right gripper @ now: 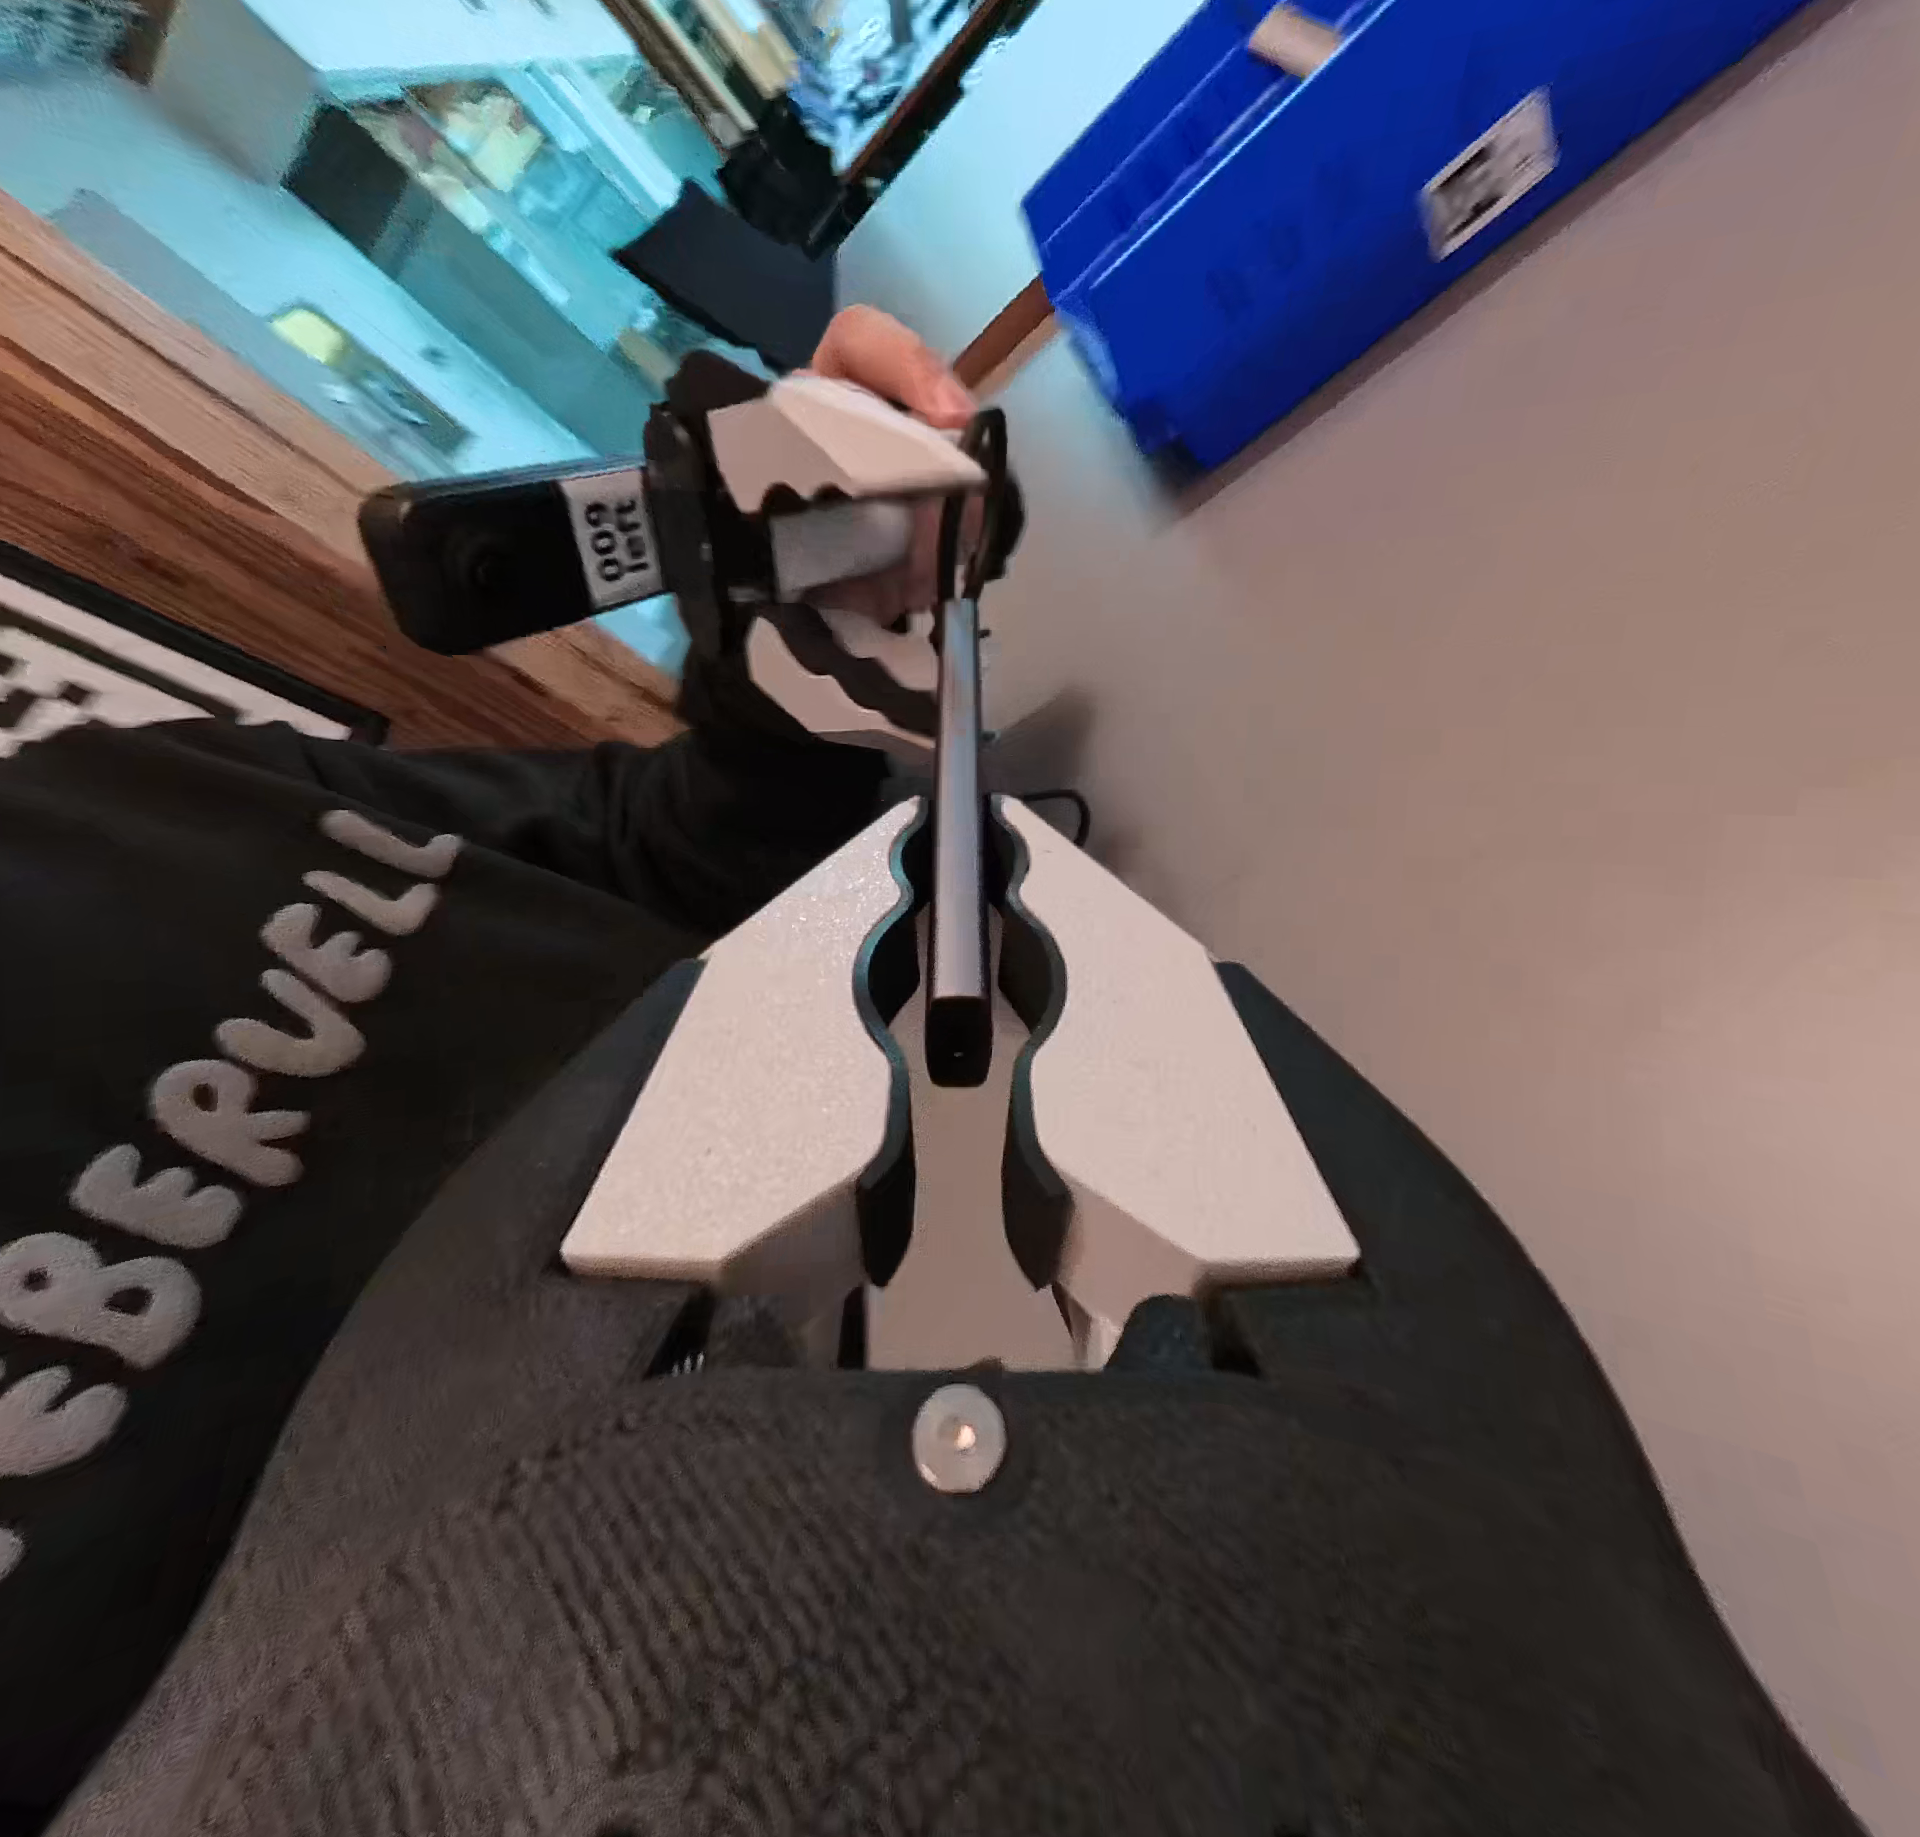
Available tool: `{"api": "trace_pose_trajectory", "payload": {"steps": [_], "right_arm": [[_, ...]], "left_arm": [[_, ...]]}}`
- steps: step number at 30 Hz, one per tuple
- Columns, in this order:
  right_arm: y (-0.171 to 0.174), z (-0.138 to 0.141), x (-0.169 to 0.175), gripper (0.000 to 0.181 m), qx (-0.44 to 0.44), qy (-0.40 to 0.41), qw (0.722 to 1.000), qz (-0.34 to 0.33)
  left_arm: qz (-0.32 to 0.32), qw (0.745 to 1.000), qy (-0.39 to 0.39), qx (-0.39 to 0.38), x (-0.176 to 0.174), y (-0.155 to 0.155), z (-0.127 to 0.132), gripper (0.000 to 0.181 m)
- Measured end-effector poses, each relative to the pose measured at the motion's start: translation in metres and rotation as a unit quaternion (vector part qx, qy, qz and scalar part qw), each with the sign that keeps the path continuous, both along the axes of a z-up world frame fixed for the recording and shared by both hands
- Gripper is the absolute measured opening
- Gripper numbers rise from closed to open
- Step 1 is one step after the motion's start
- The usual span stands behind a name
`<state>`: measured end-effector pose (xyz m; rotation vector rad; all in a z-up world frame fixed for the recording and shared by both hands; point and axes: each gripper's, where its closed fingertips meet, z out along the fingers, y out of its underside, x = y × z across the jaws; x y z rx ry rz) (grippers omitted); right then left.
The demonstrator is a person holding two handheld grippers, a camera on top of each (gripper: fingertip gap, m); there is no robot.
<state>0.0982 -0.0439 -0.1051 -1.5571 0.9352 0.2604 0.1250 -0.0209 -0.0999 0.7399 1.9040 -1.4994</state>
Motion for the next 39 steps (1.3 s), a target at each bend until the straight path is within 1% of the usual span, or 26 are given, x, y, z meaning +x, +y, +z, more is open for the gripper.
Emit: {"api": "trace_pose_trajectory", "payload": {"steps": [1, 2, 3, 4, 5, 6, 7, 8, 11, 13, 14, 17, 19, 21, 22, 24, 26, 27, 30, 32, 34, 35, 36, 37, 38, 39], "right_arm": [[-0.013, 0.005, 0.006, 0.007, -0.022, -0.018, 0.999, -0.021], [-0.031, 0.012, 0.014, 0.007, -0.050, -0.039, 0.997, -0.051], [-0.055, 0.019, 0.024, 0.007, -0.096, -0.064, 0.989, -0.091], [-0.085, 0.027, 0.035, 0.007, -0.160, -0.092, 0.973, -0.138], [-0.119, 0.035, 0.045, 0.007, -0.236, -0.117, 0.947, -0.184], [-0.156, 0.045, 0.052, 0.007, -0.318, -0.136, 0.911, -0.225], [-0.192, 0.055, 0.056, 0.007, -0.400, -0.147, 0.869, -0.253], [-0.224, 0.064, 0.059, 0.007, -0.480, -0.155, 0.823, -0.261], [-0.303, 0.088, 0.069, 0.007, -0.676, -0.164, 0.674, -0.248], [-0.337, 0.087, 0.077, 0.007, -0.765, -0.122, 0.600, -0.201], [-0.349, 0.080, 0.082, 0.008, -0.795, -0.094, 0.576, -0.169], [-0.366, 0.050, 0.105, 0.008, -0.841, -0.054, 0.531, -0.084], [-0.377, 0.030, 0.117, 0.007, -0.864, -0.013, 0.502, -0.047], [-0.385, 0.015, 0.135, 0.007, -0.880, 0.002, 0.473, -0.032], [-0.385, 0.005, 0.145, 0.007, -0.880, 0.008, 0.474, -0.032], [-0.380, -0.022, 0.158, 0.009, -0.864, 0.027, 0.502, -0.029], [-0.371, -0.039, 0.172, 0.039, -0.848, 0.024, 0.527, -0.037], [-0.367, -0.043, 0.175, 0.048, -0.839, 0.028, 0.541, -0.041], [-0.364, -0.035, 0.187, 0.054, -0.820, 0.028, 0.564, -0.092], [-0.369, -0.022, 0.190, 0.053, -0.813, 0.023, 0.568, -0.125], [-0.373, -0.016, 0.186, 0.053, -0.807, 0.023, 0.574, -0.136], [-0.369, -0.017, 0.184, 0.055, -0.794, 0.021, 0.593, -0.136], [-0.363, -0.019, 0.181, 0.056, -0.773, 0.019, 0.619, -0.138], [-0.362, -0.016, 0.180, 0.053, -0.756, 0.017, 0.635, -0.156], [-0.369, -0.009, 0.179, 0.041, -0.752, 0.018, 0.632, -0.187], [-0.384, -0.001, 0.174, 0.036, -0.763, 0.023, 0.609, -0.215]], "left_arm": [[0.008, 1.000, 0.007, -0.025, 0.004, 0.002, 0.007, 0.061], [0.016, 0.999, 0.014, -0.048, 0.009, 0.006, 0.014, 0.068], [0.023, 0.997, 0.025, -0.067, 0.014, 0.010, 0.020, 0.070], [0.027, 0.996, 0.040, -0.079, 0.019, 0.014, 0.023, 0.069], [0.028, 0.994, 0.059, -0.087, 0.023, 0.018, 0.025, 0.069], [0.028, 0.992, 0.079, -0.095, 0.026, 0.020, 0.026, 0.068], [0.029, 0.990, 0.095, -0.103, 0.030, 0.022, 0.027, 0.065], [0.031, 0.987, 0.109, -0.110, 0.034, 0.024, 0.027, 0.062], [0.028, 0.985, 0.130, -0.113, 0.038, 0.023, 0.021, 0.057], [0.027, 0.985, 0.139, -0.103, 0.040, 0.021, 0.015, 0.056], [0.025, 0.984, 0.145, -0.097, 0.040, 0.020, 0.011, 0.056], [0.014, 0.983, 0.168, -0.079, 0.038, 0.016, 0.001, 0.053], [0.005, 0.981, 0.185, -0.062, 0.036, 0.014, -0.006, 0.051], [0.006, 0.979, 0.196, -0.056, 0.036, 0.013, -0.010, 0.051], [0.002, 0.978, 0.202, -0.053, 0.035, 0.013, -0.011, 0.050], [-0.003, 0.976, 0.214, -0.053, 0.035, 0.013, -0.012, 0.050], [-0.005, 0.974, 0.220, -0.051, 0.035, 0.014, -0.012, 0.050], [-0.006, 0.974, 0.223, -0.051, 0.035, 0.015, -0.012, 0.050], [-0.007, 0.972, 0.227, -0.054, 0.039, 0.018, -0.012, 0.050], [-0.009, 0.970, 0.235, -0.058, 0.041, 0.019, -0.012, 0.050], [-0.012, 0.968, 0.244, -0.062, 0.042, 0.020, -0.012, 0.049], [-0.013, 0.967, 0.248, -0.062, 0.043, 0.020, -0.012, 0.049], [-0.015, 0.966, 0.251, -0.061, 0.042, 0.020, -0.013, 0.049], [-0.016, 0.966, 0.252, -0.061, 0.042, 0.020, -0.013, 0.049], [-0.015, 0.966, 0.252, -0.061, 0.043, 0.020, -0.013, 0.049], [-0.016, 0.965, 0.253, -0.061, 0.043, 0.020, -0.013, 0.049]]}}
